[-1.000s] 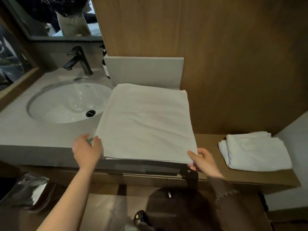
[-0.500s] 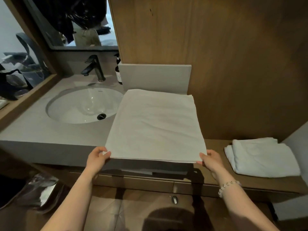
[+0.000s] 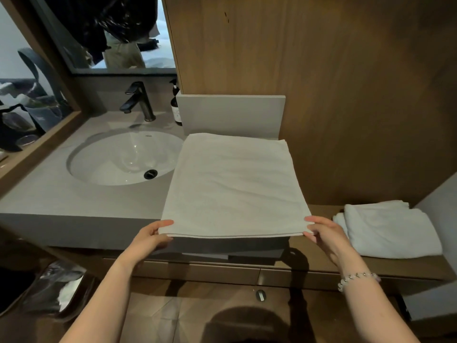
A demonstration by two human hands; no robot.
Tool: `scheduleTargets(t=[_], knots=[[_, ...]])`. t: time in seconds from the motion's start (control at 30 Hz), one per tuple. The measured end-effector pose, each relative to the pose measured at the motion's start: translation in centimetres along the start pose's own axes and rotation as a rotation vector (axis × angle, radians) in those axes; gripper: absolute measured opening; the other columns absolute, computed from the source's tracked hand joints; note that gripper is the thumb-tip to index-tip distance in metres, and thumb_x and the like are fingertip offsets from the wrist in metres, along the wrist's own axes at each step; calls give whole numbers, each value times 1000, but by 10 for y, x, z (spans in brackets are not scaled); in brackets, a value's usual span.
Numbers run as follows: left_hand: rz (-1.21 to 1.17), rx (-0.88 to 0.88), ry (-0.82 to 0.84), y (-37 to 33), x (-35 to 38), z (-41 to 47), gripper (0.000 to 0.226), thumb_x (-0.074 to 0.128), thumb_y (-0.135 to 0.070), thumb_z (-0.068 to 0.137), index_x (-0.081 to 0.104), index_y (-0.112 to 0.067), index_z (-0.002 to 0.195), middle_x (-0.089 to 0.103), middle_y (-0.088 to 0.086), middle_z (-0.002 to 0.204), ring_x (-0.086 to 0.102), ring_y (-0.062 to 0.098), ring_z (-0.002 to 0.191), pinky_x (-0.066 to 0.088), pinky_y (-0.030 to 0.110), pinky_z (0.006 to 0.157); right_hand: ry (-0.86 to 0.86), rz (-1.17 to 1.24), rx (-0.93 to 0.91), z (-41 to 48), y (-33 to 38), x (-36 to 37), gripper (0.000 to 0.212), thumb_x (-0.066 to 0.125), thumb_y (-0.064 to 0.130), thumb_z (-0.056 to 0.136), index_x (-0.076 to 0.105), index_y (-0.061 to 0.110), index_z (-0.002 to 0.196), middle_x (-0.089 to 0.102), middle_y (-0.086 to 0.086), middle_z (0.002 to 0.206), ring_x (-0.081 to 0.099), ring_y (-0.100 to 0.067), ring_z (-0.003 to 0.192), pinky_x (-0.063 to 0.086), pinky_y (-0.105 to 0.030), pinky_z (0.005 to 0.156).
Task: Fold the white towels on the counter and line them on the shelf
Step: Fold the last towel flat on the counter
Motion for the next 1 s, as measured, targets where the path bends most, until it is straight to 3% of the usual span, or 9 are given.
scheduleTargets(t=[0.07, 0.17, 0.33, 0.4, 0.47, 0.6, 0.77, 0.87, 1.0], knots=[[80, 41, -1, -4, -4, -2, 40, 54, 7, 88, 55, -15, 121, 60, 8, 114, 58, 22, 103, 47, 28, 90, 101, -55, -38, -5, 8, -4, 23, 58, -2, 89, 68, 15, 101, 56, -7, 120, 60, -18, 98, 54, -27, 79], [109, 93, -20, -13, -9, 0, 35, 59, 3, 87, 57, -17, 116, 61, 5, 110, 57, 18, 101, 42, 26, 92, 235, -245, -136, -11, 19, -7, 47, 66, -3, 82, 58, 15, 125, 60, -4, 120, 58, -20, 109, 48, -31, 92], [250, 104, 19, -20, -17, 1, 22, 65, -7, 85, 64, -22, 101, 66, 5, 106, 60, 17, 100, 42, 28, 93, 206, -539, -219, -12, 22, -4, 58, 70, 0, 79, 52, 14, 132, 62, -2, 120, 56, -14, 106, 46, -29, 92], [375, 28, 132, -20, -20, 1, 25, 66, -9, 85, 64, -27, 102, 62, 1, 114, 55, 17, 110, 39, 27, 97, 242, -710, -207, -14, 24, -2, 62, 72, 5, 78, 50, 18, 134, 55, 2, 129, 52, -15, 113, 45, -33, 97], [502, 55, 67, -34, -23, 9, 28, 65, -12, 85, 64, -25, 110, 58, 1, 124, 50, 19, 119, 35, 30, 101, 273, -822, -238, -17, 39, 8, 59, 72, 14, 80, 49, 26, 134, 43, 9, 130, 41, -18, 127, 39, -35, 102], [669, 318, -297, -99, 16, 34, 49, 47, -22, 97, 37, -6, 142, 37, 12, 148, 33, 27, 136, 25, 33, 110, 3, -1022, -628, -3, 92, 89, 44, 45, 27, 98, 39, 26, 141, 25, 1, 154, 16, -20, 144, 18, -37, 116], [955, 419, -130, -117, 114, 85, 53, 21, -26, 103, 3, -12, 151, -3, 5, 159, -4, 20, 146, 1, 34, 117, 212, -1281, -792, 16, 57, 210, 52, 23, 22, 102, 6, 24, 152, -5, 7, 159, -8, -14, 146, 1, -38, 118], [1056, 409, -66, -93, 128, 95, 53, 12, -35, 102, -1, -19, 151, -11, -1, 158, -11, 16, 145, -4, 35, 119, 222, -1405, -828, 33, 30, 209, 52, 12, 39, 102, 1, 26, 151, -6, 8, 159, -10, -11, 145, -14, -31, 112], [1099, 371, -143, -73, 103, 100, 67, -5, -58, 90, -6, -28, 149, -20, -7, 153, -17, 14, 144, -12, 33, 114, 98, -1407, -812, 52, 34, 170, 89, -22, 64, 74, 1, 27, 151, -6, 8, 158, -10, -13, 146, -18, -30, 109]])
Point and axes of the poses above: each hand's wrist, its own z-axis towards the middle knuckle, its own x-axis out of the palm, y = z × x, the point moved 5 cm from there along z, towards the middle knuckle
